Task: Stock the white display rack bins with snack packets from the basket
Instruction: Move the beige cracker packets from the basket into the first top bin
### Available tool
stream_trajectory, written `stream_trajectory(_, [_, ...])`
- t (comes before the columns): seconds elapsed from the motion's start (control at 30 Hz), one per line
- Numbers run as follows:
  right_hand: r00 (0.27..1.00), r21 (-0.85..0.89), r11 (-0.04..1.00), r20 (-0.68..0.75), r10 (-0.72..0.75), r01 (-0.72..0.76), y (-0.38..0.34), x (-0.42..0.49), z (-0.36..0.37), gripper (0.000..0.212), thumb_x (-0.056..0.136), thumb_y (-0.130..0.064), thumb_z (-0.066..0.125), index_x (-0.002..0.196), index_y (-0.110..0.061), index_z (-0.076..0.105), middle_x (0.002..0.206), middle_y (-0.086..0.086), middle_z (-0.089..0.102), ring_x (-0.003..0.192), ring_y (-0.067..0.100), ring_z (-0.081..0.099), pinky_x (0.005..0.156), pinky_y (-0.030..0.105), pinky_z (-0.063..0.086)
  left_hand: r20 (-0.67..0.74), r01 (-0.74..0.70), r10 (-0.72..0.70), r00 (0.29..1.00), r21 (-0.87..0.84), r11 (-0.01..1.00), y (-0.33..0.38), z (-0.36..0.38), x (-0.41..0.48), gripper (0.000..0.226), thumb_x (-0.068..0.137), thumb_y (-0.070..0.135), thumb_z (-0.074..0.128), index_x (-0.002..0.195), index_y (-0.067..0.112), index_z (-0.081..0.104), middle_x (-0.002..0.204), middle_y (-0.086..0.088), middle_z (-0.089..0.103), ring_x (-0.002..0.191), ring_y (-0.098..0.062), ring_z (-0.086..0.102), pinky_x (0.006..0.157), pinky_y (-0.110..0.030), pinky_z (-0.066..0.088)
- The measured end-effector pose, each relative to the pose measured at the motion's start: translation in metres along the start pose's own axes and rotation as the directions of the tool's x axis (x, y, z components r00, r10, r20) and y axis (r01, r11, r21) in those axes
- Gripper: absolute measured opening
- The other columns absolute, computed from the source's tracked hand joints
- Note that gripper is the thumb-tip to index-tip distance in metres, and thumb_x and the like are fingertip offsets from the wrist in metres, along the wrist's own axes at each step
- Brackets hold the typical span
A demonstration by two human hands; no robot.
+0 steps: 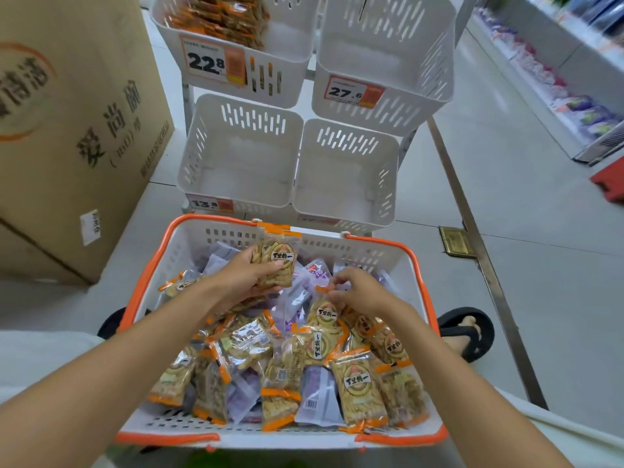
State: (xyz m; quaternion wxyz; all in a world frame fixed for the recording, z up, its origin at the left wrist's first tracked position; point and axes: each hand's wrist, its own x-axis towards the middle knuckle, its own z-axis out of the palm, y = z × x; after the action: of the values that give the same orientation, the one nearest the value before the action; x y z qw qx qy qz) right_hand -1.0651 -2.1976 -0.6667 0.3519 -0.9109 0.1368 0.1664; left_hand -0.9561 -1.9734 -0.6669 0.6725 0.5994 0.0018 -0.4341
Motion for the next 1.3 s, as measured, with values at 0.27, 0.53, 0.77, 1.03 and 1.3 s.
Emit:
stream_trajectory(0.27, [0.961, 0.139, 0.962, -0.179, -0.21, 0.236, -0.091, 0.018, -0.059, 0.022, 0.093, -0.001, 0.06, 0.081, -0.019, 0.054, 0.073, 0.002, 0.061, 0.065, 0.013, 0.055, 0.067, 0.03, 0.046, 0.009, -0.088, 0.09, 0.996, -0.085, 0.992, 0.022, 0.006, 0.005, 0.02, 0.1, 0.018, 0.056, 0.12, 0.017, 0.055, 0.102, -0.008, 0.071, 0.085, -0.018, 0.071, 0.066, -0.025, 0.06])
stream_trajectory(0.53, [0.94, 0.227, 0.92, -0.198, -0.279, 0.321, -0.17, 0.044, -0.098, 0.019, 0.091, 0.005, 0.061, 0.084, -0.012, 0.057, 0.073, 0.005, 0.061, 0.061, 0.005, 0.057, 0.06, 0.017, 0.046, 0.094, -0.164, 0.165, 0.982, -0.026, 0.986, 0.091, -0.009, -0.01, 0.029, 0.092, 0.038, 0.059, 0.116, 0.021, 0.057, 0.099, 0.0, 0.075, 0.09, -0.016, 0.072, 0.085, -0.037, 0.057])
stream_trajectory(0.77, [0.96, 0.208, 0.941, -0.145, -0.242, 0.268, -0.222, 0.085, -0.128, 0.066, 0.086, -0.027, 0.075, 0.141, -0.025, 0.039, 0.119, -0.005, 0.053, 0.098, 0.008, 0.06, 0.073, 0.017, 0.051, -0.005, -0.293, 0.308, 0.952, 0.285, 0.912, 0.168, -0.04, 0.0, 0.093, 0.06, 0.04, 0.093, 0.135, 0.021, 0.042, 0.119, -0.005, 0.067, 0.105, -0.022, 0.069, 0.083, -0.04, 0.059])
stream_trajectory(1.03, [0.954, 0.473, 0.83, -0.095, -0.285, 0.295, -0.275, 0.131, -0.21, 0.053, 0.076, -0.002, 0.079, 0.121, -0.013, 0.053, 0.111, 0.016, 0.067, 0.094, 0.024, 0.072, 0.076, 0.037, 0.061, 0.21, -0.522, 0.496, 0.843, 0.542, 0.658, 0.296, -0.045, 0.033, 0.062, 0.079, 0.016, 0.082, 0.125, 0.016, 0.04, 0.109, 0.003, 0.062, 0.094, -0.006, 0.066, 0.072, -0.021, 0.057])
stream_trajectory(1.3, [0.872, 0.03, 0.941, -0.387, -0.3, 0.337, -0.291, 0.207, -0.286, 0.039, 0.078, -0.007, 0.081, 0.111, -0.012, 0.061, 0.099, 0.007, 0.069, 0.086, 0.026, 0.071, 0.074, 0.04, 0.062, 0.17, -0.274, 0.685, 0.709, 0.961, 0.046, 0.378, -0.061, 0.108, 0.127, 0.063, 0.066, 0.08, 0.157, 0.034, 0.0, 0.165, 0.003, 0.01, 0.151, -0.019, 0.016, 0.121, -0.048, 0.022])
